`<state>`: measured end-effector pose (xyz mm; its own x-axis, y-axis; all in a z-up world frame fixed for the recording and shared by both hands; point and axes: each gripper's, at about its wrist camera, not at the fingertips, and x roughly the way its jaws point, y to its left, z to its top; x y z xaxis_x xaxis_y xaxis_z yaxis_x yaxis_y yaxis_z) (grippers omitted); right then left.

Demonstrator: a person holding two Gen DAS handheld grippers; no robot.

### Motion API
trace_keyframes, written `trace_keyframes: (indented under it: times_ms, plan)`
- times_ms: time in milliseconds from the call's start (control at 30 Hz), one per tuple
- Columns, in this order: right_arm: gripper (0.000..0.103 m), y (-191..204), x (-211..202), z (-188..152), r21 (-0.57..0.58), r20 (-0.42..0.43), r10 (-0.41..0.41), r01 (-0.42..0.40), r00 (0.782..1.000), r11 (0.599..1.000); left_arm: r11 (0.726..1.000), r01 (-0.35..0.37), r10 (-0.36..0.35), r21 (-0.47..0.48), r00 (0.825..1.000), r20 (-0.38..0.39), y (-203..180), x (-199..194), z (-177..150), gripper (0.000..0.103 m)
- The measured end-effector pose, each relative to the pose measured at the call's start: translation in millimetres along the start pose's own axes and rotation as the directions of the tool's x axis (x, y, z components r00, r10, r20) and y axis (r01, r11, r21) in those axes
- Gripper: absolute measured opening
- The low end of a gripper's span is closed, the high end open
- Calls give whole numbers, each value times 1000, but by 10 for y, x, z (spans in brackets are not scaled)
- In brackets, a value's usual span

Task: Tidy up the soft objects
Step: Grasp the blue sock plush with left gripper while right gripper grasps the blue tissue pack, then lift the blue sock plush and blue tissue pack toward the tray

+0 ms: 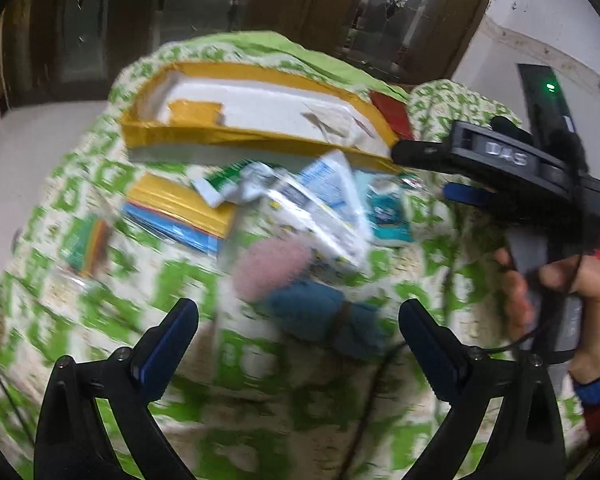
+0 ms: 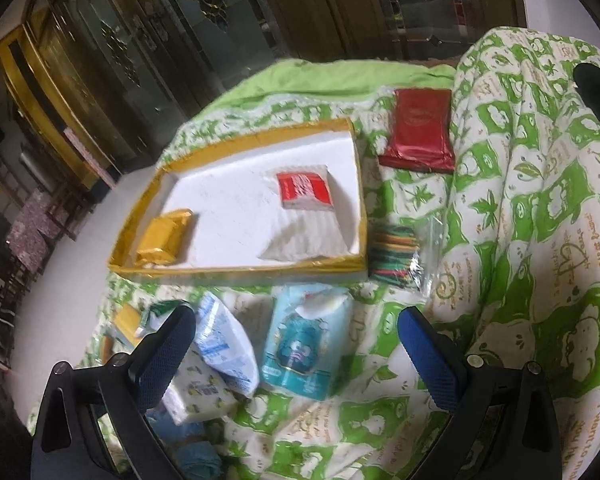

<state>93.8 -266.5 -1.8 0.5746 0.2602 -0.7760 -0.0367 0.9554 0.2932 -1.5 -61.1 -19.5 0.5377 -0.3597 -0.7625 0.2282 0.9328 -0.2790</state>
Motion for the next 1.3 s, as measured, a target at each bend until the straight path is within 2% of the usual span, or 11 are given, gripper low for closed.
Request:
trace_keyframes:
  times_ms: [233, 333, 400, 433, 567, 667, 733, 800, 900, 1033, 1300]
  plan:
    - [84, -135, 133, 26, 49, -55, -23, 26, 998, 998, 1000, 21, -21, -15, 998, -61, -113, 174, -42, 100]
    - [78, -154, 203, 48, 67, -81, -11, 16, 997, 998, 1000, 15, -16, -9, 995, -96, -129, 271, -76, 91]
    - [75, -146, 275, 56, 75, -105, -4, 12, 994, 997, 1000, 4, -4, 3, 992, -122, -146, 341, -95, 78]
    - [72, -140, 306, 50, 78, -117, -2, 12, 993, 997, 1000, -1, 3, 10, 991, -133, -158, 369, -105, 76]
    - [68, -70, 470, 36, 56, -170, -14, 23, 985, 998, 1000, -16, 19, 24, 991, -135, -177, 401, -115, 76]
    - [68, 39, 639, -1, -10, -219, -62, 61, 974, 998, 999, -18, 22, 26, 991, -136, -178, 407, -118, 76]
    - [63, 101, 653, -6, -47, -211, -88, 79, 974, 996, 999, -18, 22, 28, 991, -132, -175, 403, -115, 72]
    - [52, 87, 615, 9, -36, -203, -67, 61, 977, 997, 1000, -14, 17, 26, 992, -125, -158, 388, -109, 55]
    - [47, -44, 503, 35, 26, -190, -12, 17, 982, 1000, 1000, 11, -9, 15, 993, -122, -128, 365, -101, 44]
    - [47, -134, 364, 32, 55, -162, 26, -17, 986, 998, 1000, 28, -26, 14, 994, -110, -127, 287, -118, 39]
    - [47, -110, 301, 18, 44, -142, 34, -28, 989, 999, 999, 50, -50, 0, 996, -74, -88, 163, -104, 34]
